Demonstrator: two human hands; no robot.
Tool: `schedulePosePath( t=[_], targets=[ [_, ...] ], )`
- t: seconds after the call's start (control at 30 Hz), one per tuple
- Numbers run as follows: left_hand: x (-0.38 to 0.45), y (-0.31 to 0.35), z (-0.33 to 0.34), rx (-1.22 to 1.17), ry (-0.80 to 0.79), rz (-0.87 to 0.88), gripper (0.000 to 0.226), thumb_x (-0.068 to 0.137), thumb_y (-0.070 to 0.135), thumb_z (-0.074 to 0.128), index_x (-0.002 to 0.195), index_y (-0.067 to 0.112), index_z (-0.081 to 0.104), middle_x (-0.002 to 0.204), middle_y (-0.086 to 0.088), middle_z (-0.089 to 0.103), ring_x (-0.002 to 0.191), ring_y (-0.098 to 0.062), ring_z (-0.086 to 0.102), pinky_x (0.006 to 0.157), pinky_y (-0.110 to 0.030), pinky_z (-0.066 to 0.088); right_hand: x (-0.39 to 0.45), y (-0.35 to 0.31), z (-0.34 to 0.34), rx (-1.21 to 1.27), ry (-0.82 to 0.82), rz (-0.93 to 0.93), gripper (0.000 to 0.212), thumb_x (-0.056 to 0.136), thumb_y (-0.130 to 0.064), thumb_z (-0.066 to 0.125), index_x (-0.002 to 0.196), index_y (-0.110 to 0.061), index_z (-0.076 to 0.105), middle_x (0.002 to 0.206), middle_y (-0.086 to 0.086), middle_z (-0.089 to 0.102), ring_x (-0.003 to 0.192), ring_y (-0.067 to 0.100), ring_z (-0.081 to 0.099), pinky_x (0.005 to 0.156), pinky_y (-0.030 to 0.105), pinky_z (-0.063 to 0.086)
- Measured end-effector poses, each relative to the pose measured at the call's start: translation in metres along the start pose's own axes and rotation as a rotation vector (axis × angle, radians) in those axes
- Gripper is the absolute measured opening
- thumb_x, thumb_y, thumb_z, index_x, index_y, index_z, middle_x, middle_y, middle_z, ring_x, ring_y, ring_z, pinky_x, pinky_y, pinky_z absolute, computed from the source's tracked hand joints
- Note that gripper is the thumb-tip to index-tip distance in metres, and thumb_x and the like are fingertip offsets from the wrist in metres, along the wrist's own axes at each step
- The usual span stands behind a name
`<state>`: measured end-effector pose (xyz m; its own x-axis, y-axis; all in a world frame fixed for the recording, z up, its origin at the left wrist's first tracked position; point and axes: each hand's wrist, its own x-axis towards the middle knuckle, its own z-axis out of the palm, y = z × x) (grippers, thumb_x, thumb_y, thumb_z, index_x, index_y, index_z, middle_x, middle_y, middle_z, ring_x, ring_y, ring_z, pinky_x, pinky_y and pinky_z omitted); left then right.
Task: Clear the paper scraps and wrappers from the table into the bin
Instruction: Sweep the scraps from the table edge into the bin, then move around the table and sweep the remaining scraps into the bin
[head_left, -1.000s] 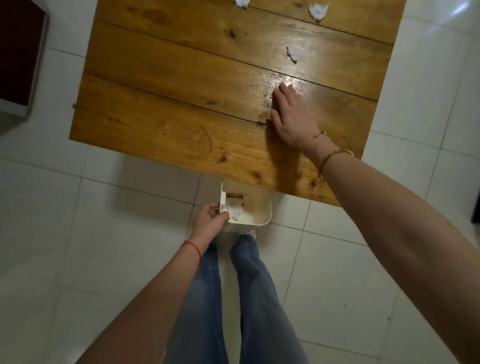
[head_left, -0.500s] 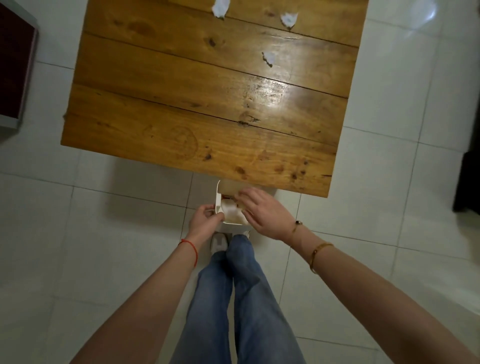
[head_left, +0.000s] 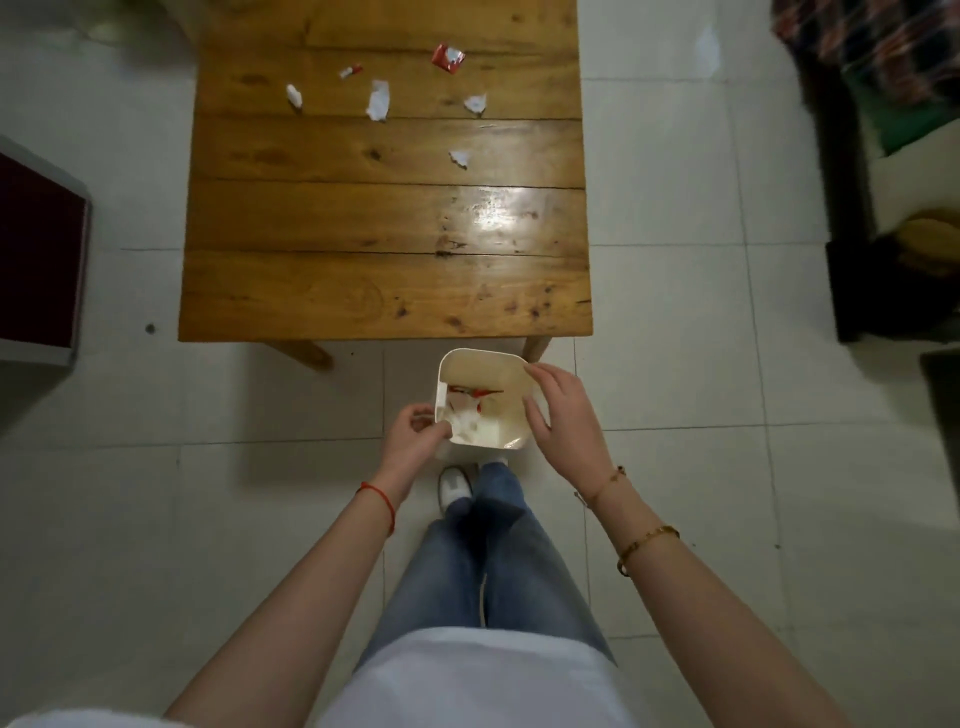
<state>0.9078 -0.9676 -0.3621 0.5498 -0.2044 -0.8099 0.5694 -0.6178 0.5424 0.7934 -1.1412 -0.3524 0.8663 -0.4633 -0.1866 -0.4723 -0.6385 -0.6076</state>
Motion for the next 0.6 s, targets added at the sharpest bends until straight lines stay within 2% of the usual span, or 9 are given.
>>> schedulePosePath(
  t=[0.1, 0.27, 0.43, 0.53, 0.6],
  targets=[
    [-0.033, 0.014, -0.004, 0.048, -0.017, 0.07, 0.033, 0.077, 0.015, 0.066, 0.107, 0.023, 0.055, 0.102, 0.003, 0.061, 0.099, -0.018, 0.06, 0.09, -0.036, 0.054, -0.039, -0.012, -0.027, 0.028, 0.098, 0.073, 0.037, 0.096, -0.022, 0.051, 0.133, -0.014, 0.051, 0.129, 0.004, 0.056, 0.122, 0.017, 0.046, 0.107, 0.027, 0.036],
    [-0.077, 0.041, 0.002, 0.115, -0.067, 0.154, 0.032, 0.077, 0.016, 0.068, 0.103, 0.028, 0.053, 0.096, 0.008, 0.059, 0.093, -0.014, 0.061, 0.075, -0.029, 0.053, -0.089, -0.022, -0.068, 0.019, 0.227, 0.172, 0.034, 0.097, -0.022, 0.049, 0.13, -0.015, 0.052, 0.128, 0.003, 0.057, 0.121, 0.014, 0.046, 0.103, 0.019, 0.032],
    [-0.11, 0.064, 0.023, 0.143, -0.137, 0.184, 0.03, 0.079, 0.013, 0.068, 0.103, 0.023, 0.054, 0.095, 0.005, 0.059, 0.092, -0.017, 0.063, 0.08, -0.033, 0.056, -0.124, -0.019, -0.102, 0.04, 0.346, 0.261, 0.032, 0.097, -0.022, 0.05, 0.129, -0.015, 0.054, 0.127, 0.003, 0.059, 0.122, 0.016, 0.048, 0.102, 0.021, 0.034],
    [-0.124, 0.077, 0.044, 0.159, -0.179, 0.206, 0.029, 0.079, 0.012, 0.069, 0.103, 0.023, 0.056, 0.097, 0.003, 0.061, 0.091, -0.015, 0.064, 0.069, -0.026, 0.054, -0.14, -0.009, -0.119, 0.069, 0.396, 0.319, 0.031, 0.098, -0.024, 0.05, 0.128, -0.018, 0.055, 0.126, 0.001, 0.059, 0.121, 0.013, 0.048, 0.101, 0.019, 0.033],
    [-0.132, 0.086, 0.06, 0.159, -0.207, 0.215, 0.025, 0.08, 0.011, 0.068, 0.098, 0.024, 0.057, 0.098, 0.001, 0.062, 0.092, -0.017, 0.064, 0.071, -0.025, 0.053, -0.147, 0.001, -0.13, 0.098, 0.418, 0.364, 0.031, 0.098, -0.026, 0.049, 0.128, -0.021, 0.055, 0.127, -0.002, 0.058, 0.122, 0.011, 0.047, 0.1, 0.018, 0.033]
  ],
)
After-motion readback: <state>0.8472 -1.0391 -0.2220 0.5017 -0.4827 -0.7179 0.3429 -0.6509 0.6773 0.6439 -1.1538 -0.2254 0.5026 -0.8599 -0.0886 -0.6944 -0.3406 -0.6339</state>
